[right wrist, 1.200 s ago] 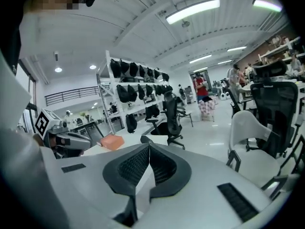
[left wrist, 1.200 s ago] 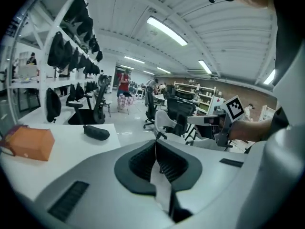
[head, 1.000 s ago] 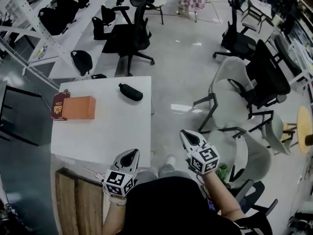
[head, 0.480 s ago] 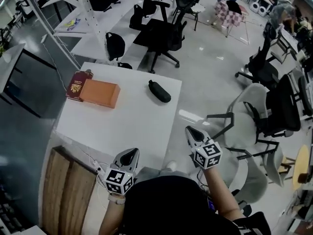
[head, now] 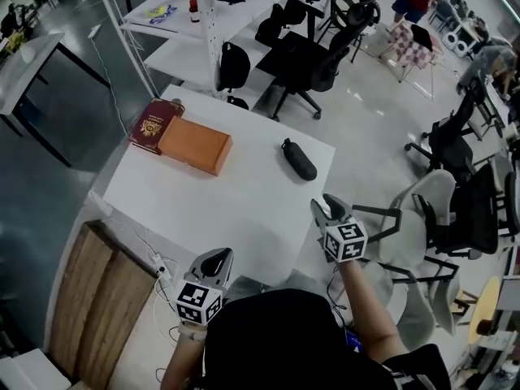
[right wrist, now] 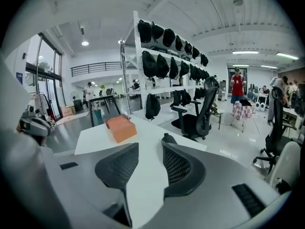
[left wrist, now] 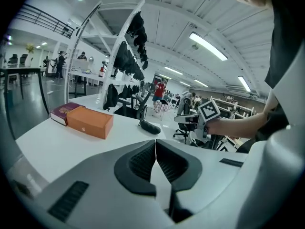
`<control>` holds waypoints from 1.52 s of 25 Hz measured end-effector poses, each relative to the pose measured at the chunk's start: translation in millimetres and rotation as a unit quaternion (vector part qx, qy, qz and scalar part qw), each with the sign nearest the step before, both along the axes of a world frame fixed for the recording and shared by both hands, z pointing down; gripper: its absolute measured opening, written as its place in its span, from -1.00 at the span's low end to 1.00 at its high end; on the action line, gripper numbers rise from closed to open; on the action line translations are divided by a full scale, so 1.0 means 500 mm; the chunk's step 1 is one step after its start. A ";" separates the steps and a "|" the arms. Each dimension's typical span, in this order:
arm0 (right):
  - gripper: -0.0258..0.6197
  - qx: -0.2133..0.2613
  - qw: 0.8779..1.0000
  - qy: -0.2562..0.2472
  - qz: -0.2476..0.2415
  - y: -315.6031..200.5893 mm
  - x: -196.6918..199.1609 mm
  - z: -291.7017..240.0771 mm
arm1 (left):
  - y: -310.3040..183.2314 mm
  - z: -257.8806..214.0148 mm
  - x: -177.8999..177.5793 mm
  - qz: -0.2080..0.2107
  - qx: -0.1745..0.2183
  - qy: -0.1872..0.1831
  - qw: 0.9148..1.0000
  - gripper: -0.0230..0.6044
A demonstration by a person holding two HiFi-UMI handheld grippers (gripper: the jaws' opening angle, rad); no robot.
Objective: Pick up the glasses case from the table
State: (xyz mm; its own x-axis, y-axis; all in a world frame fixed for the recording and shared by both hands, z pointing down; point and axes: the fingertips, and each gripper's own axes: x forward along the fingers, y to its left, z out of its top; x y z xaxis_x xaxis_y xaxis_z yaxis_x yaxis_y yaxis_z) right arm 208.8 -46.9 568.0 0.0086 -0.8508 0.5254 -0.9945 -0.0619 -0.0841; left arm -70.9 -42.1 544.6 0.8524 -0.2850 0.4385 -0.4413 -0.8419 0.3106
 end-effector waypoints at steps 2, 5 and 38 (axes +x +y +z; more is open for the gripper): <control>-0.30 -0.013 1.000 0.007 -0.007 -0.035 0.003 0.020 | -0.010 0.008 -0.022 -0.015 -0.006 -0.001 1.000 -0.86; -0.08 -0.045 0.998 0.022 -0.026 -0.079 0.012 0.061 | -0.019 0.018 -0.049 -0.044 -0.015 -0.004 0.999 -0.86; 0.28 -0.222 0.964 0.057 -0.134 -0.293 0.166 0.409 | 0.001 0.048 -0.029 -0.295 -0.059 -0.057 0.952 -0.86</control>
State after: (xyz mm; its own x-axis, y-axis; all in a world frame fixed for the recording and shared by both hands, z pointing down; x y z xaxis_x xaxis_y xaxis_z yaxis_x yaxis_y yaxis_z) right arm 291.7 -193.2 772.4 -0.1009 -0.5219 0.8470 -0.9812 0.1927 0.0019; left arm -85.4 -41.5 568.8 0.5050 -0.6423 0.5765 -0.8625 -0.4000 0.3099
